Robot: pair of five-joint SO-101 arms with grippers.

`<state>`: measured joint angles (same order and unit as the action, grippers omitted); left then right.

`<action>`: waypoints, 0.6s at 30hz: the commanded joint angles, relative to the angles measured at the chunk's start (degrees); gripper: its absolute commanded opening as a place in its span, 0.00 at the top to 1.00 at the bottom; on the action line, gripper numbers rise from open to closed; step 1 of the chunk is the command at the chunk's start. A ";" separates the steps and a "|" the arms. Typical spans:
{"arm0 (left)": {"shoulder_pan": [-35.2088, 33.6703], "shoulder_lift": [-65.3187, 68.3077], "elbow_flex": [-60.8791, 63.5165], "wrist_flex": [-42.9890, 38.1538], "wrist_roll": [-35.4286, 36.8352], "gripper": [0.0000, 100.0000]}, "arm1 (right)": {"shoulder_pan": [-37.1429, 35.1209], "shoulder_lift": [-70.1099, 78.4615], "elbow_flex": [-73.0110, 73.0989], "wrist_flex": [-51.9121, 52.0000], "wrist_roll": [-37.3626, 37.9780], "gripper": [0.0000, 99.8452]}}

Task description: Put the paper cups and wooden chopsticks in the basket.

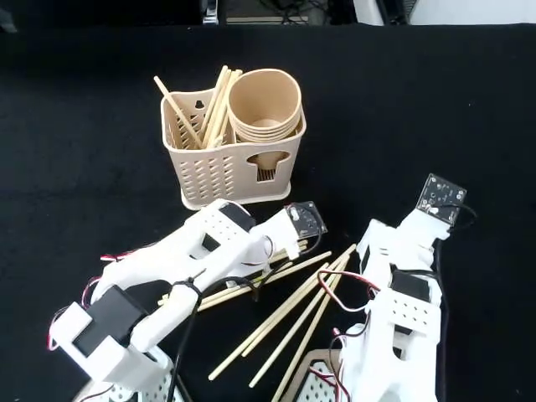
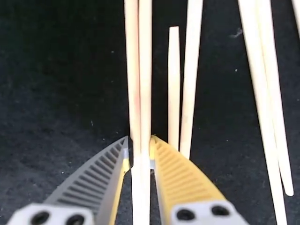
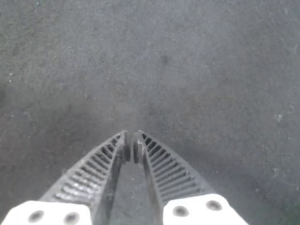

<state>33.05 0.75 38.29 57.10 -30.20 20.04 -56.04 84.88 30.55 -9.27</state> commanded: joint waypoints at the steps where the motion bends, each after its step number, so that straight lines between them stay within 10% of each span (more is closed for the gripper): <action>1: -0.22 -0.44 -0.57 0.53 -0.53 0.97 | -0.97 -0.75 -2.59 -1.23 -0.09 0.95; 18: 0.57 -0.70 -7.96 8.26 -0.09 0.97 | -0.97 -0.75 -2.59 -1.23 -0.09 0.95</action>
<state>33.49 1.10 32.57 64.75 -30.11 20.04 -56.04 84.88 30.55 -9.27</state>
